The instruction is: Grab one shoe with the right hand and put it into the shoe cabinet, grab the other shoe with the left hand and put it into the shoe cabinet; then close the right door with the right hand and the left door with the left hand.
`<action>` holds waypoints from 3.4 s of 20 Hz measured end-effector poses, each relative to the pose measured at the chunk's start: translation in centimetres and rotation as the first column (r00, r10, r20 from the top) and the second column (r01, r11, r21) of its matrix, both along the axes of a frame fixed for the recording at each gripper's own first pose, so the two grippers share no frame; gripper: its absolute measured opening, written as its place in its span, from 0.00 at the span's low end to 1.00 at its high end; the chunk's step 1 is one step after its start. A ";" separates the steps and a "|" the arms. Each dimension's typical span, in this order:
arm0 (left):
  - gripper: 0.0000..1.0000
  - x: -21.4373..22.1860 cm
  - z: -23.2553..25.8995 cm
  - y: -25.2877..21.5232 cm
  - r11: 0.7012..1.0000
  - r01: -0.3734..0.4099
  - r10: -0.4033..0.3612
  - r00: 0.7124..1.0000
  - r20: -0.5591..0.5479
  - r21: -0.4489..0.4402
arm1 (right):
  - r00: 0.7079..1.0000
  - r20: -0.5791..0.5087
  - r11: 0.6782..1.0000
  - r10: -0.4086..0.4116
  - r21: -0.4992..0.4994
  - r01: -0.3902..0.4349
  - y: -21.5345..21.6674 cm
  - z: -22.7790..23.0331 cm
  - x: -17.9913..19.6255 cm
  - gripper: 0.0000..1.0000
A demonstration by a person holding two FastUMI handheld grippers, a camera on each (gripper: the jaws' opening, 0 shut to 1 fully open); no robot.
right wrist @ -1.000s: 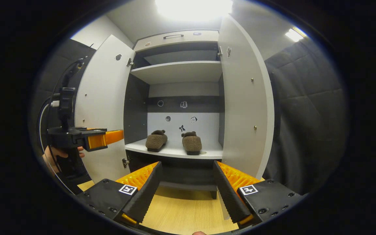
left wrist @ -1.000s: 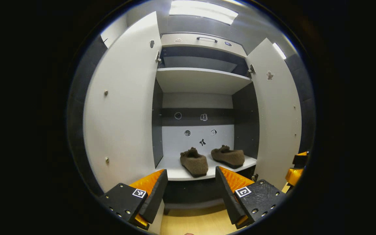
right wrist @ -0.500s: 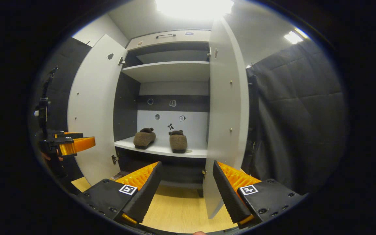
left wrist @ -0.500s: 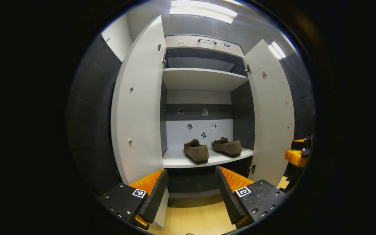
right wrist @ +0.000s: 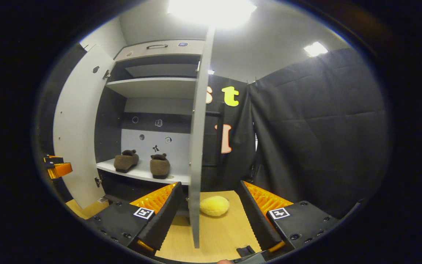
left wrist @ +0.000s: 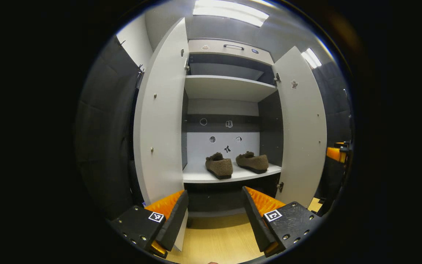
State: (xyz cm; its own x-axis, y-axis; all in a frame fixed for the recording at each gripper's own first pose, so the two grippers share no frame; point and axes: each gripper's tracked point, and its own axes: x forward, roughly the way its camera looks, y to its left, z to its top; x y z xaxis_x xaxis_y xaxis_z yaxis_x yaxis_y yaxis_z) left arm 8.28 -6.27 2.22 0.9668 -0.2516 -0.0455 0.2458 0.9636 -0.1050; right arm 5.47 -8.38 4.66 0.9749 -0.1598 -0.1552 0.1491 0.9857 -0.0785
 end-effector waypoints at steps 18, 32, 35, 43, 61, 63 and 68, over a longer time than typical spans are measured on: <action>0.80 -2.3 -1.5 9.0 0.987 -0.162 0.161 0.987 -0.024 -0.012 | 0.950 0.060 0.950 -0.308 -0.040 0.310 -5.8 3.1 5.3 0.95; 0.80 -1.8 -1.0 10.2 0.987 -0.160 0.160 0.987 -0.019 -0.028 | 0.986 0.049 0.987 -0.159 0.014 0.158 1.7 3.1 5.2 0.92; 0.80 -2.4 -0.9 10.5 0.985 -0.171 0.171 0.985 -0.017 -0.032 | 0.992 0.049 0.993 -0.115 0.030 0.113 3.3 3.0 5.5 0.94; 0.80 -3.2 -0.7 11.9 0.975 -0.221 0.221 0.975 -0.021 -0.024 | 0.998 0.061 0.995 0.022 0.100 -0.028 6.8 2.2 7.8 0.94; 0.80 -4.8 -0.9 16.5 0.940 -0.342 0.342 0.939 -0.039 0.011 | 0.982 0.060 0.976 0.178 0.117 -0.184 12.6 0.9 11.6 0.96; 0.80 -4.0 -0.2 17.1 0.935 -0.353 0.353 0.935 -0.028 0.014 | 0.983 0.070 0.978 0.171 0.111 -0.179 11.7 1.1 11.0 0.96; 0.80 -0.8 2.0 19.9 0.916 -0.401 0.401 0.916 0.016 0.008 | 0.991 0.058 0.988 0.121 0.090 -0.126 8.1 0.1 9.4 0.95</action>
State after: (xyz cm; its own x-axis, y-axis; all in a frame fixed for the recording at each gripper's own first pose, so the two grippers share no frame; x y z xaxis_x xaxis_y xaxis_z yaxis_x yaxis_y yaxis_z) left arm 7.44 13.67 4.22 0.9869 0.1580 -0.0318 -0.1603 0.9826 -0.0936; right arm 14.86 -0.28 4.80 0.9934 -0.0245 -0.1124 0.0268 0.9995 0.0192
